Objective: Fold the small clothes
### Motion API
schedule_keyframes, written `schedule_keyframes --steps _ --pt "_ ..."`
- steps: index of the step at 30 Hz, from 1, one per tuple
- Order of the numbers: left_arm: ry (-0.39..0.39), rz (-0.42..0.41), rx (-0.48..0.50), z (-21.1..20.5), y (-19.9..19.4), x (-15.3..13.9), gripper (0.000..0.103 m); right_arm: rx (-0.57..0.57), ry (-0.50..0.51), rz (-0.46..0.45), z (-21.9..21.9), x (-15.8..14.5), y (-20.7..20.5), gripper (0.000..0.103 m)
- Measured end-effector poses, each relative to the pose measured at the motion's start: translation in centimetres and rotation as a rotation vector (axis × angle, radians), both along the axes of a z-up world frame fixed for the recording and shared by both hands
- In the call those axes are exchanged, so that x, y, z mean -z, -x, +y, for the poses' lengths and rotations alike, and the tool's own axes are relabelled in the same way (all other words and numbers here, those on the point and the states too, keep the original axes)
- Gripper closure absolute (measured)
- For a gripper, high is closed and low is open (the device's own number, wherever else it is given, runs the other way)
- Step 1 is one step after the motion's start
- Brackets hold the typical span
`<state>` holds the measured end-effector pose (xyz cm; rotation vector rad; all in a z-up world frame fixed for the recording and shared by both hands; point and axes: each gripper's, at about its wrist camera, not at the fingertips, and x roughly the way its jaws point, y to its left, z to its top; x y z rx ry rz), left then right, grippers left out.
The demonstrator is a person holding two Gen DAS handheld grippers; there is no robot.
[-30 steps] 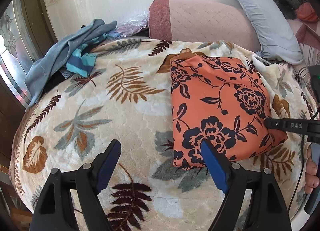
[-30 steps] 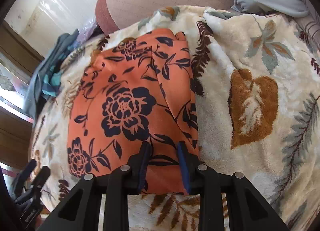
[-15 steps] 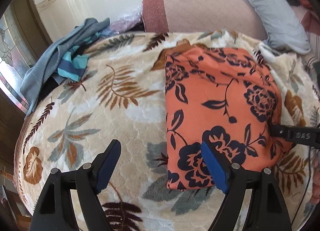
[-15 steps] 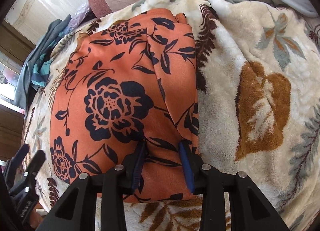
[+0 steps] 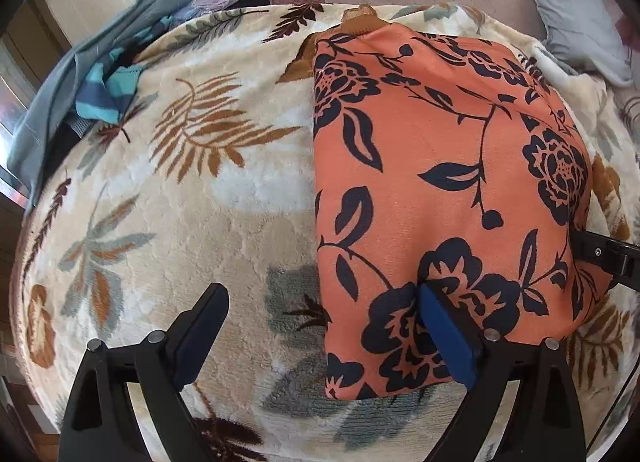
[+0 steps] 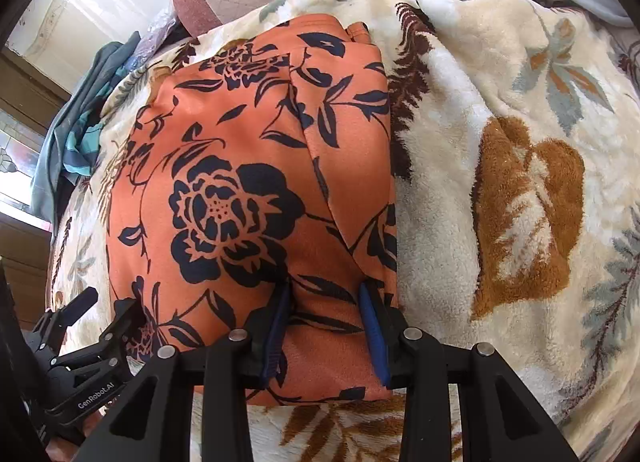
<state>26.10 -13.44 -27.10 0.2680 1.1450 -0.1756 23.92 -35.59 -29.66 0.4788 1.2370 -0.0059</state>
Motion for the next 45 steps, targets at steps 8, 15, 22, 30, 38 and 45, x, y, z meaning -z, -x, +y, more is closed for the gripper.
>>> schedule_keyframes --steps 8,15,22,30,38,45 --pt "0.153 -0.087 -0.014 2.0 1.0 1.0 0.000 0.013 0.060 0.005 1.6 -0.6 0.1 0.063" --pt "0.218 -0.058 -0.017 1.8 -1.3 -0.3 0.000 0.012 0.115 -0.015 3.2 -2.6 1.0 0.061" --pt "0.160 -0.168 0.045 0.2 -1.3 -2.2 0.001 0.034 0.102 -0.184 3.1 -9.5 0.2 0.061" --pt "0.172 -0.077 0.039 0.7 -2.2 -0.5 0.000 0.018 0.074 -0.023 4.7 -3.3 -6.4 0.058" --pt "0.178 -0.105 0.035 0.4 -2.6 -0.8 0.000 0.010 0.053 -0.116 4.5 -7.7 -12.2 0.058" --pt "0.179 -0.096 0.059 0.5 -2.8 -0.8 0.000 -0.028 0.152 0.004 7.0 -3.9 -17.5 0.057"
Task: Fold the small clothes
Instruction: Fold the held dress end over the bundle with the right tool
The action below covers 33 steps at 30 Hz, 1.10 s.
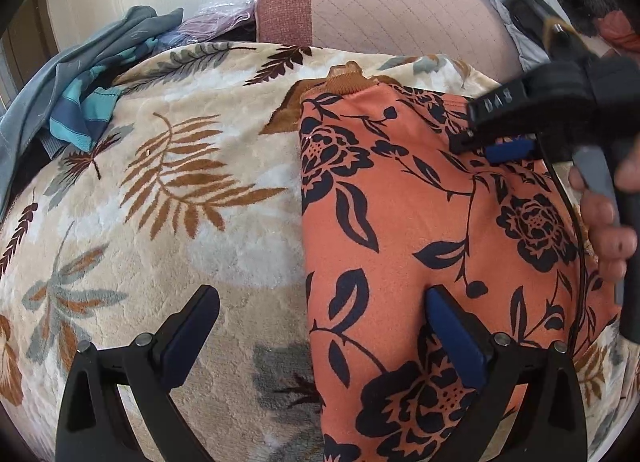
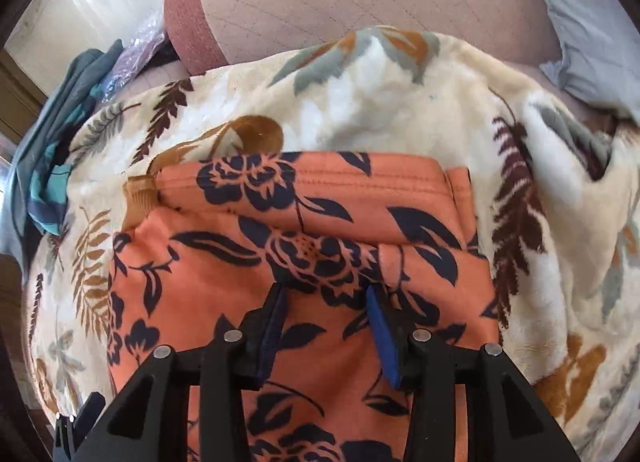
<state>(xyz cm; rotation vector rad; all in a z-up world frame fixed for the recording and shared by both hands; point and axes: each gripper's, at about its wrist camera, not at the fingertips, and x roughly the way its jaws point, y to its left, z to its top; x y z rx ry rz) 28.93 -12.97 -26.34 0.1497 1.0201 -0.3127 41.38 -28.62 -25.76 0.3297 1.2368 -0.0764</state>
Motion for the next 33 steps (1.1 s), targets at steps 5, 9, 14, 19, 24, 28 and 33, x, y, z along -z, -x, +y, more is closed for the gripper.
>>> schedule_keyframes --steps 5,9,14,19,24,28,33 --pt "0.014 0.010 0.004 0.3 -0.1 -0.1 0.000 -0.089 -0.090 -0.121 3.3 -3.7 -2.0 0.057" --pt "0.010 0.002 0.015 0.3 -0.1 0.0 0.000 -0.199 -0.105 -0.030 7.3 -1.8 -4.2 0.057" --pt "0.020 0.010 0.016 0.4 -0.2 0.1 0.000 -0.200 -0.019 0.013 9.2 0.2 -4.5 0.053" --pt "0.012 -0.002 0.021 0.3 0.0 0.0 0.000 -0.192 -0.054 -0.035 8.7 -2.1 -2.8 0.053" --pt "0.009 -0.008 0.021 0.3 0.1 -0.1 0.000 -0.158 -0.078 -0.138 6.3 -4.0 2.1 0.053" --pt "0.010 -0.007 0.018 0.3 0.1 0.0 0.000 -0.145 -0.066 -0.163 4.6 -4.8 6.7 0.053" --pt "0.004 -0.011 0.019 0.2 0.1 0.3 0.000 -0.103 -0.055 -0.141 1.3 -4.3 12.9 0.053"
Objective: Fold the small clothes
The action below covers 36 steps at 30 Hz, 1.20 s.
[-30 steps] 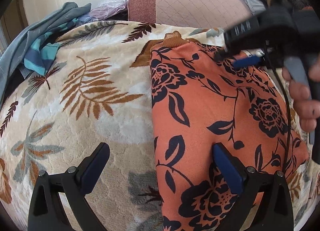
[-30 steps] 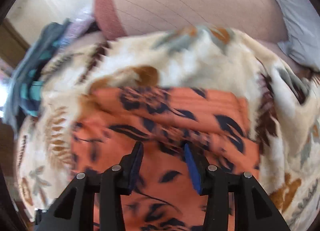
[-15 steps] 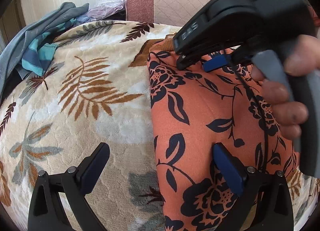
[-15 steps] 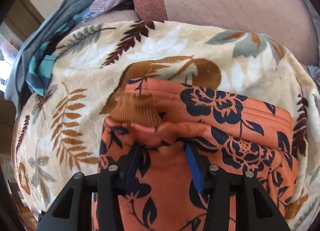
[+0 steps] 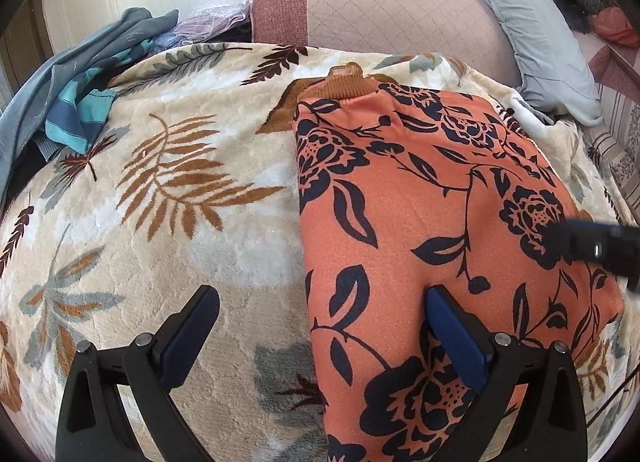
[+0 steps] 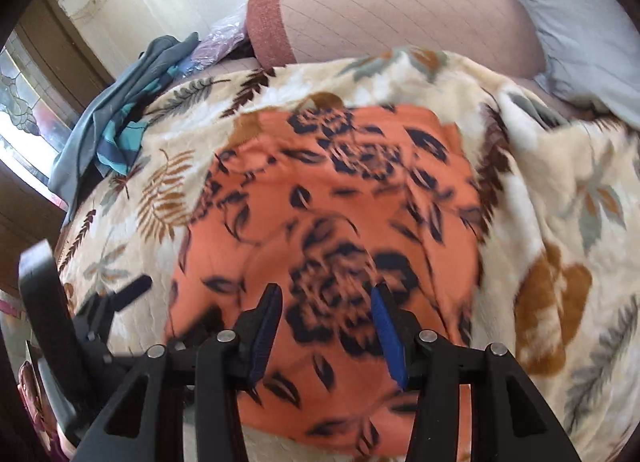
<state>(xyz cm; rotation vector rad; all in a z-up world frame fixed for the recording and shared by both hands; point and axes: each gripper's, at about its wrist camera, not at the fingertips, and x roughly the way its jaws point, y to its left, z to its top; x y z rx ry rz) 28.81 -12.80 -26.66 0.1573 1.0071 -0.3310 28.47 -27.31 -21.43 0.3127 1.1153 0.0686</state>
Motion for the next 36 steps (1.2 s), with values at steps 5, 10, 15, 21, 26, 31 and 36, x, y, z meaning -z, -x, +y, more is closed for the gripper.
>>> schedule_keyframes --steps 5,10,15,21,26,31,36 --pt "-0.002 -0.002 0.001 -0.2 0.1 0.4 0.000 0.035 -0.012 0.025 -1.2 3.0 1.4 0.051" --pt "0.008 0.009 0.003 -0.1 -0.1 0.7 0.000 0.051 0.010 0.021 -1.0 3.2 1.0 0.048" --pt "0.018 0.017 -0.001 0.0 -0.1 0.8 0.000 0.060 -0.023 -0.013 -1.3 3.6 1.4 0.047" --pt "0.009 -0.002 -0.002 -0.2 0.1 0.9 0.000 0.070 -0.012 -0.035 -1.1 3.6 1.8 0.047" --pt "0.005 -0.005 -0.002 -0.3 0.3 0.8 0.000 0.078 -0.024 -0.042 -1.4 3.6 2.2 0.047" --pt "0.019 0.015 -0.010 0.0 0.1 1.0 0.000 0.084 -0.022 -0.052 -1.3 3.5 2.4 0.047" --pt "0.029 0.031 -0.021 0.1 -0.1 1.1 0.000 0.088 -0.025 -0.065 -1.4 3.5 2.7 0.047"
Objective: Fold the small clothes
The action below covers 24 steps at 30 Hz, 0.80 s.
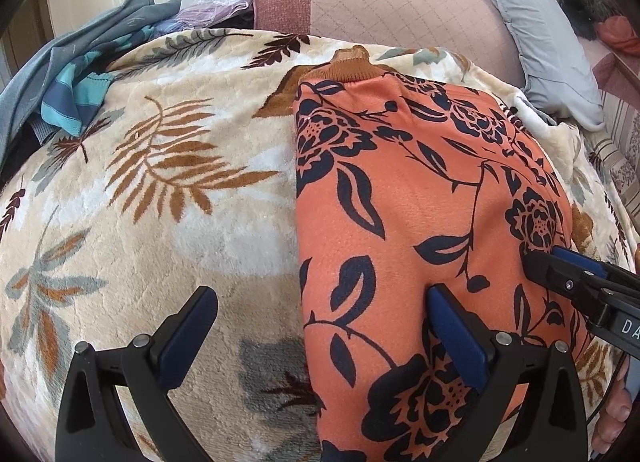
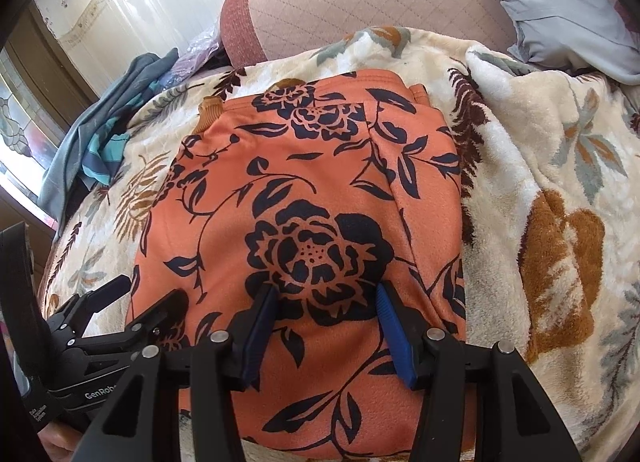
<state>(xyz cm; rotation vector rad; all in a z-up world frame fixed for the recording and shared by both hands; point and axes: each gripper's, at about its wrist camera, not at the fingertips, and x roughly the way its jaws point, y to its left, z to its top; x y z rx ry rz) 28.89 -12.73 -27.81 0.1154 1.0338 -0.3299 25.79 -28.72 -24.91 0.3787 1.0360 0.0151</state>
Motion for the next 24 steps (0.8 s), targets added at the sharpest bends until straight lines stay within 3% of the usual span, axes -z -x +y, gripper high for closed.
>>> schedule_keyframes --steps 9,24 --pt "0.038 0.023 -0.027 0.14 -0.10 0.43 0.000 0.006 -0.007 -0.016 -0.16 -0.02 0.29 0.047" --pt "0.025 -0.001 -0.017 0.00 0.15 0.32 0.000 0.010 -0.009 -0.037 -0.20 -0.08 0.69 0.047"
